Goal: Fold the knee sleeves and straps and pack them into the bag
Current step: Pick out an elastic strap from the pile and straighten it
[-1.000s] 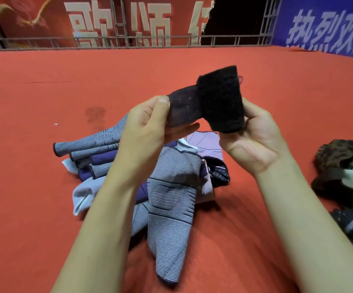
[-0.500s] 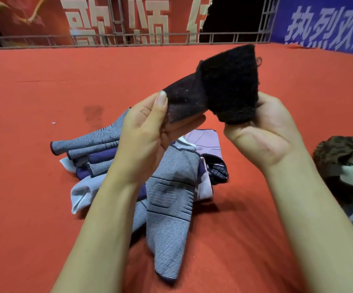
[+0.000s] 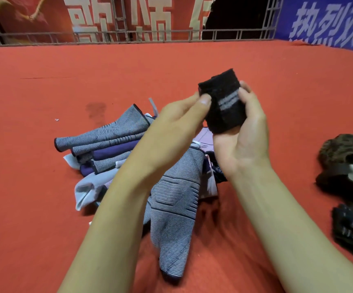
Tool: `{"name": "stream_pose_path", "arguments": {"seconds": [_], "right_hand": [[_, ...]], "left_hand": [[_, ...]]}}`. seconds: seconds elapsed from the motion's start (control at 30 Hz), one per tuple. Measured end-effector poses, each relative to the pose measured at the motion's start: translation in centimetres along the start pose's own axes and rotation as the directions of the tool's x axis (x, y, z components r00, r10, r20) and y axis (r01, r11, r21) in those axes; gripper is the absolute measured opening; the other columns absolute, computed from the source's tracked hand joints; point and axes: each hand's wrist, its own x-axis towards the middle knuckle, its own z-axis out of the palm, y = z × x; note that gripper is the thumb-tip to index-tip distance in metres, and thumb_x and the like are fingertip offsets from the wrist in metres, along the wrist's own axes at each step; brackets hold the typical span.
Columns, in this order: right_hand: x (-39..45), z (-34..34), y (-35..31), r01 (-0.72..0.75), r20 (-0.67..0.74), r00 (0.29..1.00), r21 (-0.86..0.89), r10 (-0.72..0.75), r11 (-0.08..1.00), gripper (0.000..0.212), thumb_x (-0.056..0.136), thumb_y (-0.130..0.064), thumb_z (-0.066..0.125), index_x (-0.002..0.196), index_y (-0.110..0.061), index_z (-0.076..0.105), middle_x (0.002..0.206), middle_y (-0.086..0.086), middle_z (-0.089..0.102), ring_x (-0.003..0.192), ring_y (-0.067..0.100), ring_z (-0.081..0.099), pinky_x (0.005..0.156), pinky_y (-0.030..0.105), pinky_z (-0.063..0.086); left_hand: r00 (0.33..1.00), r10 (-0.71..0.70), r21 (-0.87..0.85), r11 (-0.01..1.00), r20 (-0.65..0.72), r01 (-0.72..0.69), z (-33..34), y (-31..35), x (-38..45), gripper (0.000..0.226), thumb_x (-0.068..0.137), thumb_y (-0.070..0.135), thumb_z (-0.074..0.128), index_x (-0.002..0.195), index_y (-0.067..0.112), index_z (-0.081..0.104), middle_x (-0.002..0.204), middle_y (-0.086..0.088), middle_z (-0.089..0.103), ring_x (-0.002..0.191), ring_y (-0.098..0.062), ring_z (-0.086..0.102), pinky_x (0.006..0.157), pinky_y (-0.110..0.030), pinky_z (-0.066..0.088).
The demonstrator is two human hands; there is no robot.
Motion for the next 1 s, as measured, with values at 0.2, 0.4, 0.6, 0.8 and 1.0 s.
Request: {"name": "stream_pose_path", "arguments": {"seconds": [0.2,0.4,0.6,0.8,1.0], "right_hand": [[-1.0,0.2,0.6,0.112,0.036,0.993,-0.051,-0.110,0.992,0.032,0.102,-0.010,0.050,0.133,-0.012,0.055,0.111,0.014,0.063,0.097,0.023,0.064,0.087,0.037,0.054],[-1.4,0.4,1.1,0.216,0.118,0.974,-0.207,-0.195,0.954,0.042,0.096,-0.014,0.052,0.137,-0.009,0.052,0.124,0.017,0.062,0.108,0.028,0.063,0.094,0.042,0.052],[-2.5,-0.3,2.1,0.409,0.414,0.898,-0.662,-0.149,0.628,0.051,0.106,-0.023,0.040,0.155,-0.009,0.038,0.157,0.002,0.045,0.144,0.009,0.043,0.120,0.032,0.036],[-1.0,-2.2,-1.3,-0.012,0.185,0.965,-0.682,0.188,0.731,0.062,0.102,-0.031,0.056,0.157,-0.027,0.029,0.143,0.010,0.059,0.119,0.022,0.067,0.104,0.044,0.055],[-7.5,-6.8,-8.1,-0.147,0.013,0.972,-0.738,0.233,0.659,0.044,0.098,-0.031,0.065,0.134,-0.007,0.059,0.110,0.021,0.076,0.101,0.037,0.076,0.086,0.038,0.063]], "left_hand": [[1.000,0.019,-0.039,0.999,-0.017,-0.020,1.3,-0.4,0.2,0.048,0.103,0.027,0.043,0.147,0.012,0.052,0.145,-0.005,0.062,0.140,-0.018,0.054,0.123,-0.046,0.036],[0.992,0.006,0.064,0.998,-0.128,0.003,0.8,-1.5,0.7,0.045,0.107,0.047,0.043,0.117,0.013,0.070,0.099,0.000,0.079,0.099,-0.011,0.070,0.108,-0.052,0.048],[0.955,-0.105,-0.100,0.992,-0.278,0.080,1.2,-2.1,0.6,0.041,0.106,0.046,0.055,0.108,0.007,0.069,0.078,0.006,0.074,0.082,-0.008,0.070,0.073,-0.026,0.054],[0.962,-0.148,-0.377,0.925,-0.229,0.052,1.5,-3.7,0.8,0.025,0.110,0.020,0.050,0.120,0.004,0.066,0.123,-0.020,0.073,0.116,-0.031,0.071,0.104,-0.050,0.055],[0.995,-0.085,-0.261,0.960,0.053,0.096,4.3,-3.7,0.1,0.039,0.103,0.030,0.062,0.133,0.005,0.061,0.130,-0.019,0.070,0.126,-0.041,0.064,0.109,-0.064,0.047]]}}
